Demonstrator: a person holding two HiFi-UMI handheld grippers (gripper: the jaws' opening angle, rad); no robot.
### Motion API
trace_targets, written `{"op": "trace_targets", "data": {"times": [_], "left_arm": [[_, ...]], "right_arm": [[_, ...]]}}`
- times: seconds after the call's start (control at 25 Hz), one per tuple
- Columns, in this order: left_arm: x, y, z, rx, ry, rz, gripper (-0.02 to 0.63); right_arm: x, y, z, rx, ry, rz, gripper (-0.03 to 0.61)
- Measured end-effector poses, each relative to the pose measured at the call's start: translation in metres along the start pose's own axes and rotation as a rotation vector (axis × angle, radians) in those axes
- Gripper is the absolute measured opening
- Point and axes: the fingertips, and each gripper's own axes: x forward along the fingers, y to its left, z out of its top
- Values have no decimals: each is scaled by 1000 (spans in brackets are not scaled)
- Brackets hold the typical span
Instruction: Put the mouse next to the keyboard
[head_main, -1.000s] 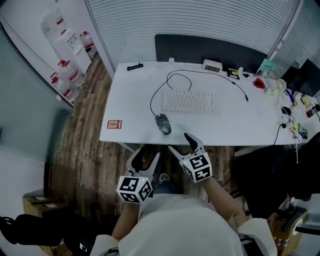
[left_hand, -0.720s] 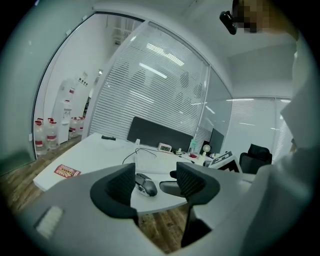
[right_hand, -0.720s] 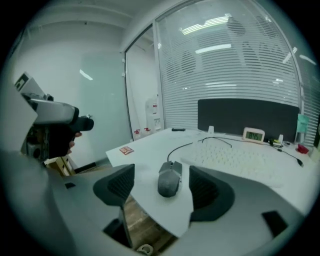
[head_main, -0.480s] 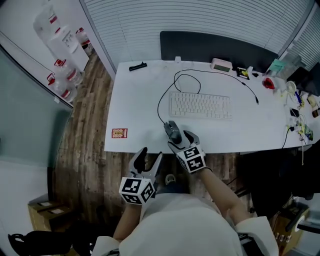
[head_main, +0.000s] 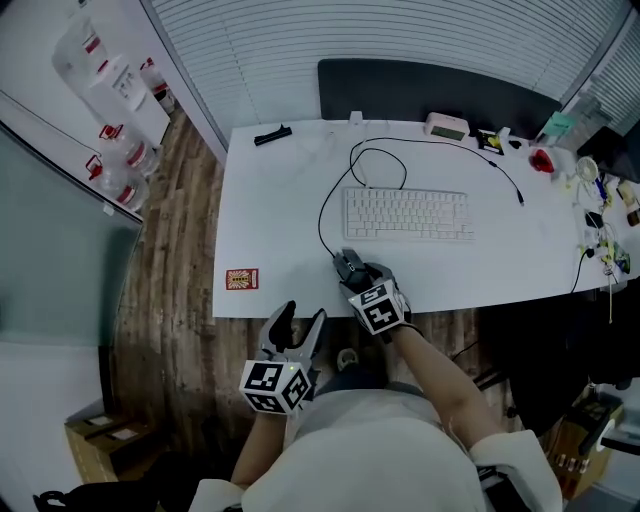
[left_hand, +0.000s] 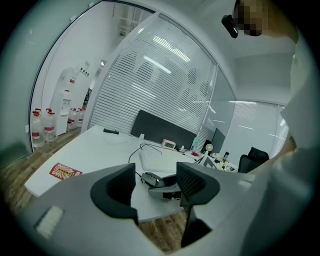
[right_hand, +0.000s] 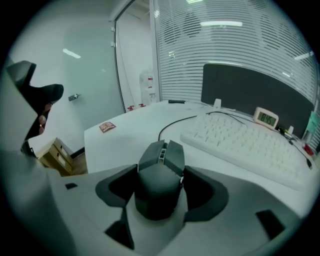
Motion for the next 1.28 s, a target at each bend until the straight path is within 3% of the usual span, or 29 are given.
{"op": "trace_targets", "data": {"times": [0.44, 0.6, 0.88, 1.28], "left_arm": [[21, -1, 0, -32, 21, -47, 245], [34, -12, 3, -21, 33, -74, 245], [63, -45, 6, 1, 45, -110, 245], [107, -101, 10, 5, 20, -113, 245]], "right_arm": [[-30, -28, 10, -80, -38, -80, 281], [-49, -65, 12, -89, -53, -143, 281], [-82, -138, 5, -7, -74, -234, 281], [-118, -239, -25, 18, -42, -302, 281]]}}
